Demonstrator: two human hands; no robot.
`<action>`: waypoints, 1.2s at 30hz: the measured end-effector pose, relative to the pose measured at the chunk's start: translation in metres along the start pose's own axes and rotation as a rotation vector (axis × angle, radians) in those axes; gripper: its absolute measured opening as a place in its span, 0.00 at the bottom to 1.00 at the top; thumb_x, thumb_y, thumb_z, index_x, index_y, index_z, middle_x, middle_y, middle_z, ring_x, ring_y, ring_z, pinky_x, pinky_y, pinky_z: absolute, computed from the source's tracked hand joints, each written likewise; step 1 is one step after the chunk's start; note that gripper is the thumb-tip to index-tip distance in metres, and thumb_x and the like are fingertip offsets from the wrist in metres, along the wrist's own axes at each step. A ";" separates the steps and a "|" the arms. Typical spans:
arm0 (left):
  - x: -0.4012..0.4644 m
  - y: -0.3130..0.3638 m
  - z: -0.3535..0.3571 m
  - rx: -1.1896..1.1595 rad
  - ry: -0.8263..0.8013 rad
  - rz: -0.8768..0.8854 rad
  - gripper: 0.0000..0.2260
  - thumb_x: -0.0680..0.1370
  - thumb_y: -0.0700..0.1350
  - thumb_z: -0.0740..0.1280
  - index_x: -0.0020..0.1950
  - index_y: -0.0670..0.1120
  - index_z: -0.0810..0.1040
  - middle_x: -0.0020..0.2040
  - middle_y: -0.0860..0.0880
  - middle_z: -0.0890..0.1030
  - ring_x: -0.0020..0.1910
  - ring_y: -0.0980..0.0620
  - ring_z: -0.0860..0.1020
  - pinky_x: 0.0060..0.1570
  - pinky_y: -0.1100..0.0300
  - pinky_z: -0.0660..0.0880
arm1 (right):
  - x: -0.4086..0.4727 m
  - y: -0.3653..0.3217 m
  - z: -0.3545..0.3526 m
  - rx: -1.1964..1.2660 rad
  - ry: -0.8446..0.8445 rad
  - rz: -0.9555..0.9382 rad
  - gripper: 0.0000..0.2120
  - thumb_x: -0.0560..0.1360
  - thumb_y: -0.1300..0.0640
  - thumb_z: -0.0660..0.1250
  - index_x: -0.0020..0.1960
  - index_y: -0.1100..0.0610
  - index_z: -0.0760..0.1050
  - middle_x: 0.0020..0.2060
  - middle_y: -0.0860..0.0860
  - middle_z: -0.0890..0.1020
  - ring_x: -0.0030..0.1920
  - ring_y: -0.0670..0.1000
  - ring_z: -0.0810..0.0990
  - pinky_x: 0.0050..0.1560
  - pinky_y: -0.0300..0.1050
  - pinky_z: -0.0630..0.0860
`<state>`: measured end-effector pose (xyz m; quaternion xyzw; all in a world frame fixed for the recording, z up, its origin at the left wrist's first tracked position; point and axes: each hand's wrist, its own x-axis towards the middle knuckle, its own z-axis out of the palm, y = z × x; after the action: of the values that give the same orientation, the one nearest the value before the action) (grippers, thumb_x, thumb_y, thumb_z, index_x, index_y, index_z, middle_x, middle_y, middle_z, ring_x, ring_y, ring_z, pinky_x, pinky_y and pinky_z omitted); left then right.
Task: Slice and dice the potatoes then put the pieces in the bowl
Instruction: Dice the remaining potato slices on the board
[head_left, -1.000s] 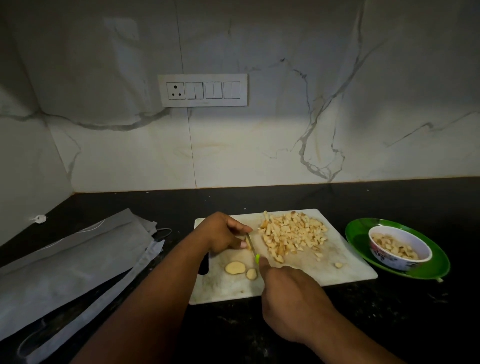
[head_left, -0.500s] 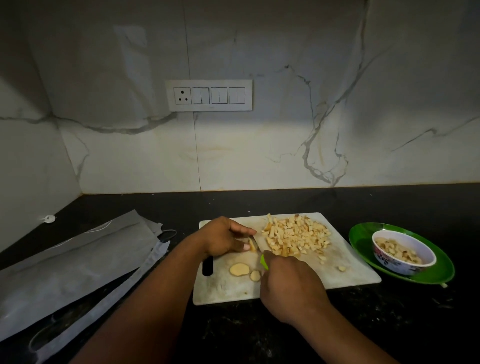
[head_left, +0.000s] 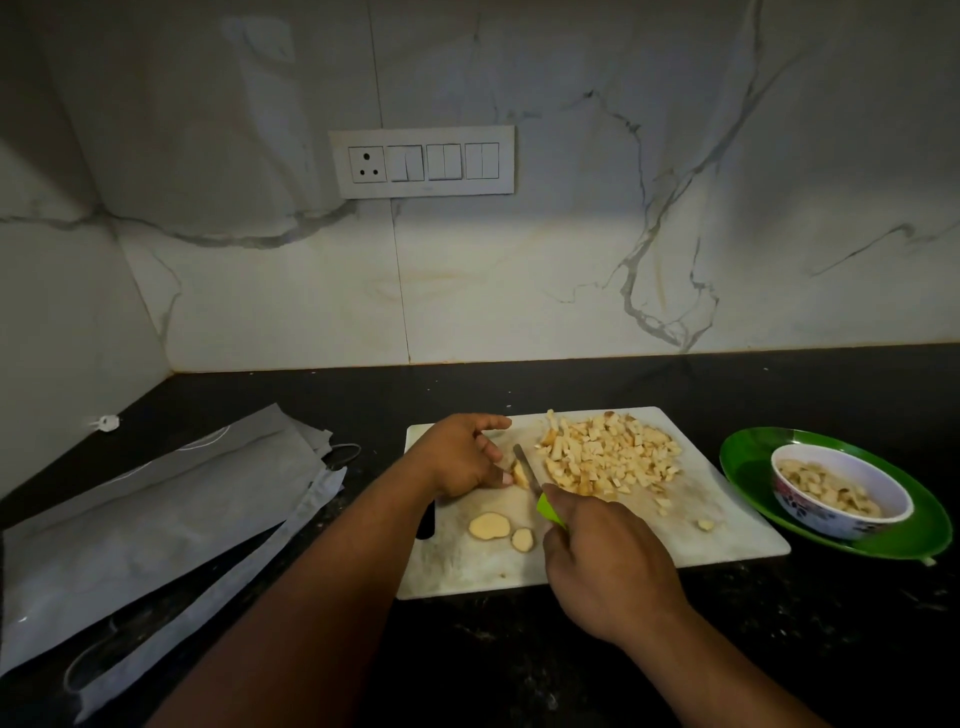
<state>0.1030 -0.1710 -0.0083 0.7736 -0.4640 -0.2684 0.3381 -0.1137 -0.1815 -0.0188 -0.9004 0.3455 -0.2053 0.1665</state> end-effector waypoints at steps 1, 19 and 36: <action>0.000 0.000 0.000 0.009 -0.002 0.003 0.32 0.74 0.38 0.79 0.76 0.53 0.74 0.52 0.52 0.82 0.51 0.58 0.79 0.44 0.69 0.70 | 0.000 0.000 0.000 0.009 -0.002 0.005 0.25 0.81 0.48 0.58 0.77 0.46 0.63 0.61 0.45 0.80 0.60 0.47 0.77 0.60 0.43 0.74; 0.002 -0.007 0.008 -0.143 0.095 -0.028 0.09 0.76 0.33 0.75 0.47 0.47 0.83 0.44 0.47 0.87 0.41 0.53 0.83 0.46 0.59 0.82 | -0.002 0.000 -0.002 -0.022 -0.003 0.015 0.25 0.81 0.47 0.57 0.77 0.46 0.62 0.61 0.45 0.80 0.60 0.48 0.77 0.58 0.44 0.75; -0.008 -0.005 0.000 0.035 0.061 0.078 0.07 0.71 0.44 0.82 0.48 0.52 0.89 0.45 0.58 0.88 0.48 0.62 0.83 0.53 0.66 0.76 | -0.006 -0.001 -0.001 -0.008 0.018 -0.005 0.25 0.81 0.47 0.57 0.78 0.45 0.61 0.59 0.45 0.81 0.57 0.47 0.78 0.56 0.43 0.75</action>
<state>0.1022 -0.1625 -0.0115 0.7685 -0.4879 -0.2229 0.3488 -0.1174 -0.1765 -0.0191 -0.9000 0.3456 -0.2125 0.1593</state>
